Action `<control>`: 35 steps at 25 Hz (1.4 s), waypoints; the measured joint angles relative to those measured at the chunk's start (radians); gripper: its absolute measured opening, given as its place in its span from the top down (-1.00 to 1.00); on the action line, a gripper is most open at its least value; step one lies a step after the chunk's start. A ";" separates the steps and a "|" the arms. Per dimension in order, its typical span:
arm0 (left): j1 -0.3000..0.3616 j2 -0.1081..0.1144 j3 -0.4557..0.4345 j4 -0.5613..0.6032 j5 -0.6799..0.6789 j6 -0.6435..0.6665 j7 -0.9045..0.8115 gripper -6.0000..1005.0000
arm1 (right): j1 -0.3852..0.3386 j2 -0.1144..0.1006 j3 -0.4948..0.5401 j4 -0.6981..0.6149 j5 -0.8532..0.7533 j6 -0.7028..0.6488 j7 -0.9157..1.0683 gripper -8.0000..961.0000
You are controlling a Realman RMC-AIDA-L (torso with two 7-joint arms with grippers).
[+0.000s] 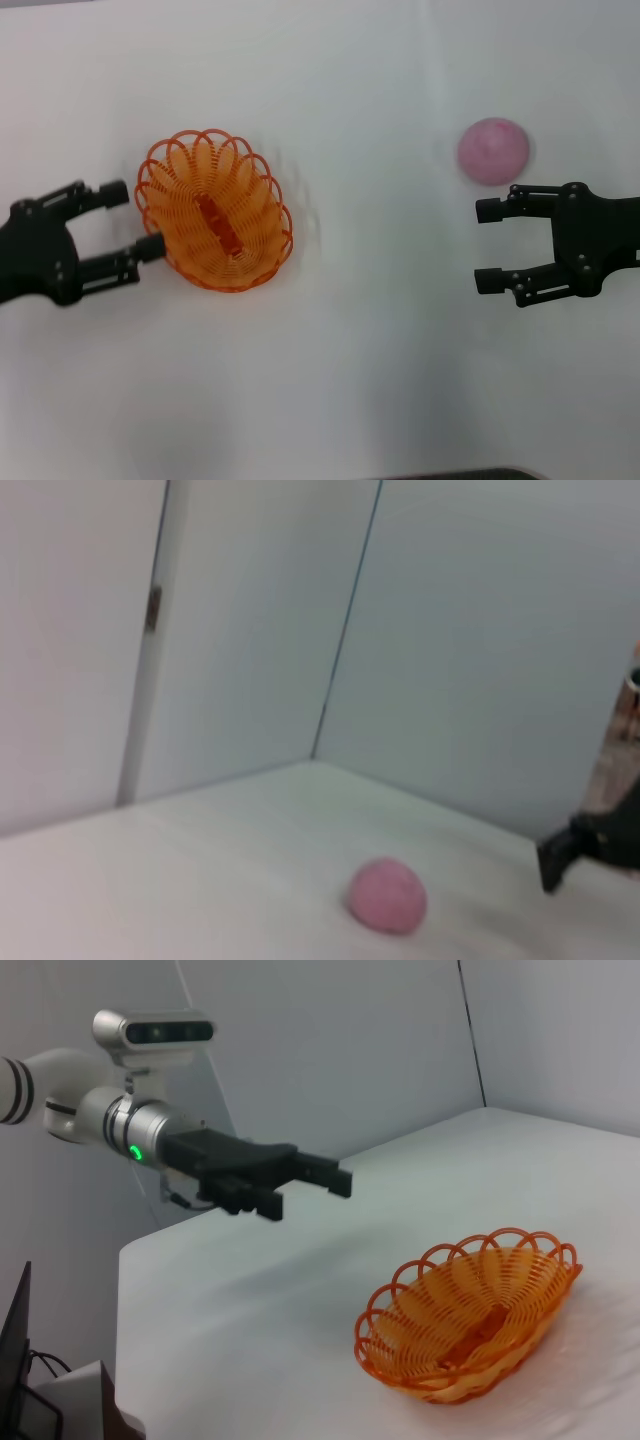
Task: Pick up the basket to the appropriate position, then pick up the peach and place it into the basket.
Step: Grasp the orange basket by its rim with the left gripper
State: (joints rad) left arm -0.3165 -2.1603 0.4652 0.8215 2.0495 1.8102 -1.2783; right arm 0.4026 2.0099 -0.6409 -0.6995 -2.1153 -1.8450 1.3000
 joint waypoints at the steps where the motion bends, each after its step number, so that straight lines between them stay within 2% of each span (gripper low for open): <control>1: -0.005 0.000 -0.002 -0.005 -0.011 -0.009 0.000 -0.67 | 0.001 0.000 -0.001 0.000 0.000 0.000 0.000 -0.96; 10: -0.030 -0.002 -0.004 -0.069 -0.151 -0.085 0.032 -0.67 | 0.004 0.007 -0.005 0.000 0.000 0.001 -0.002 -0.95; 22: -0.041 -0.006 -0.002 -0.223 -0.339 -0.221 0.191 -0.67 | 0.005 0.011 -0.005 0.000 0.000 0.005 -0.002 -0.95; 29: -0.067 -0.007 -0.003 -0.306 -0.379 -0.293 0.279 -0.67 | 0.006 0.012 -0.004 0.000 0.000 0.005 -0.002 -0.95; 35: -0.076 -0.007 -0.003 -0.329 -0.380 -0.328 0.296 -0.67 | 0.006 0.012 -0.003 0.000 0.000 0.009 -0.002 -0.95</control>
State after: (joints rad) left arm -0.3930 -2.1675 0.4626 0.4921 1.6699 1.4826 -0.9826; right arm 0.4083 2.0217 -0.6442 -0.6996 -2.1153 -1.8363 1.2978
